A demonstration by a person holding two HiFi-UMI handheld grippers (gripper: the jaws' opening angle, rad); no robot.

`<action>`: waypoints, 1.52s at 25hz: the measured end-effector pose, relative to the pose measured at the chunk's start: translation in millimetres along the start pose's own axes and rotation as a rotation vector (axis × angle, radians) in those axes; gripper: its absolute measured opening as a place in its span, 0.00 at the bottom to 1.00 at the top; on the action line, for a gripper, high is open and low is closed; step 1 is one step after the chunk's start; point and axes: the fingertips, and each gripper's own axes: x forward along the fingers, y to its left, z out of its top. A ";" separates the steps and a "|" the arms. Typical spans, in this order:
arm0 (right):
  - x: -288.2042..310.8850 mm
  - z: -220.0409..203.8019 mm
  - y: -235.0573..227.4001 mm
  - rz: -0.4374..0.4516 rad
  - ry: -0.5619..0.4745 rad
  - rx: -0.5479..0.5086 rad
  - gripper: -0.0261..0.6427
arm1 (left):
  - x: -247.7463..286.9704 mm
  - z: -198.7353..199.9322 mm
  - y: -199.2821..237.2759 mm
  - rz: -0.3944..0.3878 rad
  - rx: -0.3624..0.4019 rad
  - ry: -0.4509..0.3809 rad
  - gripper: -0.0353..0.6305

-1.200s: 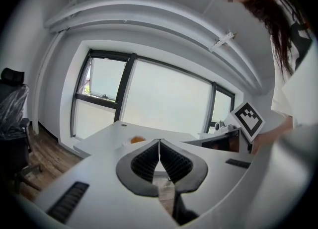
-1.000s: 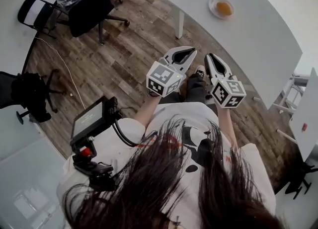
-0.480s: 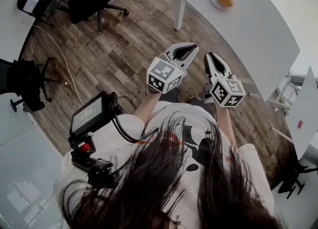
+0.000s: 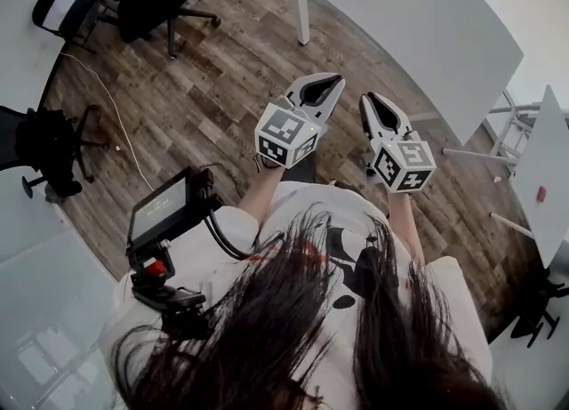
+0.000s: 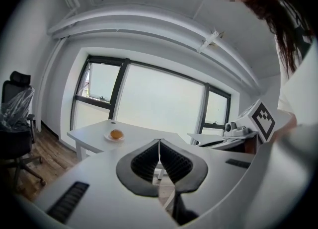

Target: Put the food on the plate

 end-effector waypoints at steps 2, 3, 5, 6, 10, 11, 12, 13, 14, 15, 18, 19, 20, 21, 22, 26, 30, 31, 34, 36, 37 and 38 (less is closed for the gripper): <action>-23.0 -6.5 -4.4 0.016 0.002 -0.005 0.12 | -0.6 -6.8 -29.5 0.011 0.052 0.023 0.06; -33.6 -9.1 -7.0 0.025 -0.001 -0.005 0.12 | -0.8 -10.1 -43.6 0.017 0.068 0.029 0.06; -54.4 -15.2 -11.3 0.042 -0.003 -0.004 0.12 | -2.6 -18.1 -70.7 0.026 0.055 0.025 0.06; -64.3 -19.2 -12.0 0.051 -0.002 -0.005 0.12 | -5.2 -23.2 -82.9 0.030 0.037 0.020 0.06; -97.3 -38.6 -7.7 0.089 0.011 0.002 0.12 | -22.1 -44.6 -117.6 0.072 0.020 0.039 0.06; -104.7 -42.9 -6.4 0.098 0.013 0.009 0.12 | -26.5 -47.5 -124.5 0.084 0.020 0.044 0.06; -111.2 -46.8 -4.8 0.107 0.014 0.015 0.12 | -31.5 -49.7 -130.8 0.095 0.018 0.047 0.06; -116.8 -50.4 -2.5 0.116 0.014 0.020 0.12 | -37.0 -51.5 -136.2 0.106 0.014 0.047 0.06; -121.1 -53.6 0.5 0.126 0.014 0.022 0.12 | -42.9 -53.1 -140.7 0.116 0.011 0.047 0.06; -124.5 -56.2 4.2 0.137 0.015 0.021 0.12 | -48.9 -54.4 -144.5 0.126 0.008 0.046 0.06; -132.7 -61.3 15.3 0.168 0.018 0.016 0.12 | -64.1 -58.2 -154.3 0.156 0.008 0.053 0.06; -135.2 -62.4 17.9 0.177 0.016 0.017 0.12 | -67.4 -59.4 -157.4 0.164 0.010 0.057 0.06; -137.5 -63.2 19.7 0.185 0.014 0.020 0.12 | -69.7 -60.2 -160.2 0.170 0.013 0.059 0.06; -139.3 -63.6 20.9 0.191 0.010 0.022 0.12 | -71.2 -60.4 -162.9 0.172 0.016 0.059 0.06; -140.9 -63.8 21.8 0.194 0.006 0.025 0.12 | -72.4 -60.2 -165.5 0.173 0.018 0.058 0.06; -148.0 -64.4 27.1 0.204 -0.001 0.030 0.12 | -77.4 -58.1 -176.5 0.167 0.009 0.050 0.06; -155.1 -65.9 30.0 0.196 -0.009 0.032 0.12 | -82.8 -61.9 -190.0 0.141 0.000 0.063 0.06; -156.7 -66.6 30.9 0.192 -0.010 0.033 0.12 | -84.9 -63.4 -193.2 0.136 0.000 0.068 0.06; -161.5 -69.2 37.6 0.187 -0.017 0.040 0.12 | -93.5 -67.6 -200.1 0.123 0.002 0.082 0.06; -166.7 -73.2 43.9 0.184 -0.022 0.048 0.12 | -100.3 -71.0 -205.5 0.116 0.005 0.088 0.06; -169.4 -75.9 46.8 0.184 -0.023 0.052 0.12 | -103.6 -72.9 -208.2 0.113 0.006 0.089 0.06; -171.8 -78.7 49.9 0.184 -0.023 0.055 0.12 | -107.1 -74.9 -210.5 0.111 0.007 0.090 0.06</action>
